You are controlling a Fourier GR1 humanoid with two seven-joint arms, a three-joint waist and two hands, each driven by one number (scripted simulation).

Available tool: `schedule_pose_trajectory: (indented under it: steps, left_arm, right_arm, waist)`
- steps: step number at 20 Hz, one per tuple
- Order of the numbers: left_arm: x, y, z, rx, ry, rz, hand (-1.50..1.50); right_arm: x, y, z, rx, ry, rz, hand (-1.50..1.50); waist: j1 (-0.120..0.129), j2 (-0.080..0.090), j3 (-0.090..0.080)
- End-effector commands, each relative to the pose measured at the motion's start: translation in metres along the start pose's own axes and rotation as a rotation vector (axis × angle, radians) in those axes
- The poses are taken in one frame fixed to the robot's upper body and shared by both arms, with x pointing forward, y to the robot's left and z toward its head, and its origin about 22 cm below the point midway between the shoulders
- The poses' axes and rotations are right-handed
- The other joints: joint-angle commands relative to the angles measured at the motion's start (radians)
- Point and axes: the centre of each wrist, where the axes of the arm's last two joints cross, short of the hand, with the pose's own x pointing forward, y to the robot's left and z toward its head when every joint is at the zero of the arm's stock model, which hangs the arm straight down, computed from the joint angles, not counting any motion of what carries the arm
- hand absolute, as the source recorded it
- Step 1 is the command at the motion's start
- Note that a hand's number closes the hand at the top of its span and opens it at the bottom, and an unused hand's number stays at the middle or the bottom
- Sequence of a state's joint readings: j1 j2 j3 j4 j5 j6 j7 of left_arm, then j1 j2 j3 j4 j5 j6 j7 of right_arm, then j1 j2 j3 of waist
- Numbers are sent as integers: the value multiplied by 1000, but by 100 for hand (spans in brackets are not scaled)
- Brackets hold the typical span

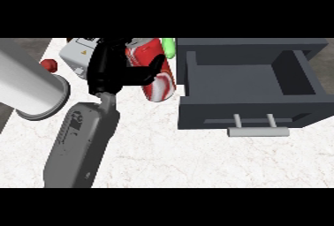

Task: Pick up the can, place it into the drawer and close the drawer

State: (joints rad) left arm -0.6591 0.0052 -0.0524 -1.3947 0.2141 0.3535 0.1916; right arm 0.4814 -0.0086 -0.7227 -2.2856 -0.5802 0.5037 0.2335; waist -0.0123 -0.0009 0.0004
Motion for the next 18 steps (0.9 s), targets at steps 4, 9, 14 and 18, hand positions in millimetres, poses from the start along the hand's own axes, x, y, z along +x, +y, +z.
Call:
schedule_pose_trajectory:
  steps: [4, 9, 14, 18]
  left_arm:
    - [24, -59, -18, -24, -12, -28, 150]
    - [35, -77, -41, 9, -7, -31, 150]
    - [31, -94, -59, -23, -18, -38, 150]
    - [27, -109, -58, -18, 8, -33, 150]
  right_arm:
    - [-5, 1, -6, 9, 5, -8, -150]
    - [-8, -4, 8, 13, 2, -27, -150]
    - [4, 3, -5, 21, 3, -15, -150]
    - [-2, 5, -17, 28, -2, -11, -150]
  waist:
    - [-5, 1, 0]
    - [-18, 1, 0]
    - [-17, 4, 0]
    - [-20, 4, 0]
